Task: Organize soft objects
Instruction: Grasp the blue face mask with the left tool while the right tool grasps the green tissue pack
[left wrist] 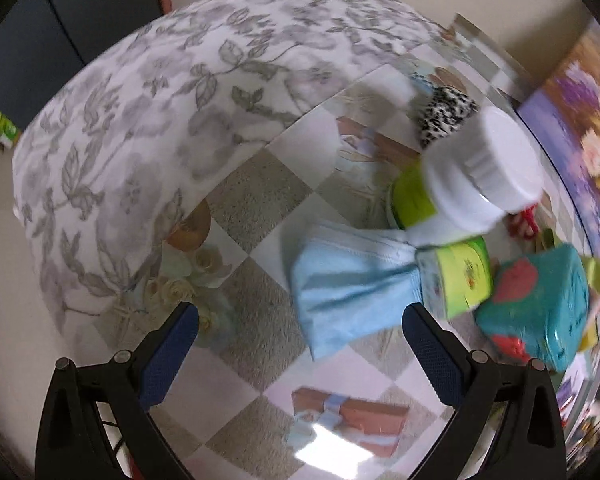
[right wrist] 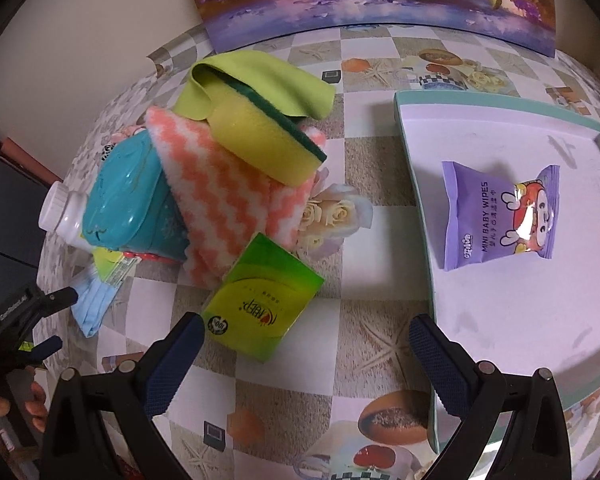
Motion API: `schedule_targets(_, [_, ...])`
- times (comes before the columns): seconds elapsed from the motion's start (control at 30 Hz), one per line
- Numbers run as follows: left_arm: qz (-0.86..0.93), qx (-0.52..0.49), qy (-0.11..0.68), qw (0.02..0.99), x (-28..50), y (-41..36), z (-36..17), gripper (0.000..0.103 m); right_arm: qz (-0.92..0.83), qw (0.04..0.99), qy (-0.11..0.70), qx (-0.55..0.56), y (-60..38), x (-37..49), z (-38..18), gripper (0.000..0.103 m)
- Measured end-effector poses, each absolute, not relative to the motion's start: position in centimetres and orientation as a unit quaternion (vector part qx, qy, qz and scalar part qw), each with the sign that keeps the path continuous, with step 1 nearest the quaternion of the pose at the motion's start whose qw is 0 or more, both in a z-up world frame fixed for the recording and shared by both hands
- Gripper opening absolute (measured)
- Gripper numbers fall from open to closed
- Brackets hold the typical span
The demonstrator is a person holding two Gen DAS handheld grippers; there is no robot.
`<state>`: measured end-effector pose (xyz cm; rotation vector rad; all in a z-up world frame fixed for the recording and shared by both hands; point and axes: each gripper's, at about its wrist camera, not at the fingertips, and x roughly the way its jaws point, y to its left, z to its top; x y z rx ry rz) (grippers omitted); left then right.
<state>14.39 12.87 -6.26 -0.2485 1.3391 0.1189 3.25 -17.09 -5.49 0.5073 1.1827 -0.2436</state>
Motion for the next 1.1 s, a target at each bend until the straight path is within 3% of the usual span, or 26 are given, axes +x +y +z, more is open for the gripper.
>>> schedule_targets(0.67, [0.042,-0.107,0.616,0.779,15.5,11.4,-7.9,0.101,-0.074,0.791,0.538,0.281,-16.9,5.6,-7.4,0.103])
schedule_targets(1.03, [0.048,-0.125,0.621,0.772,15.1,12.2,-8.5,0.101,-0.069,0.796,0.556,0.231,-15.6,6.3,-7.5,0.073])
schedule_targets(1.1, [0.047,-0.128,0.622,0.771,14.6,12.5,-8.4,0.101,-0.068,0.795,0.559,0.224,-15.4,6.3,-7.6,0.072])
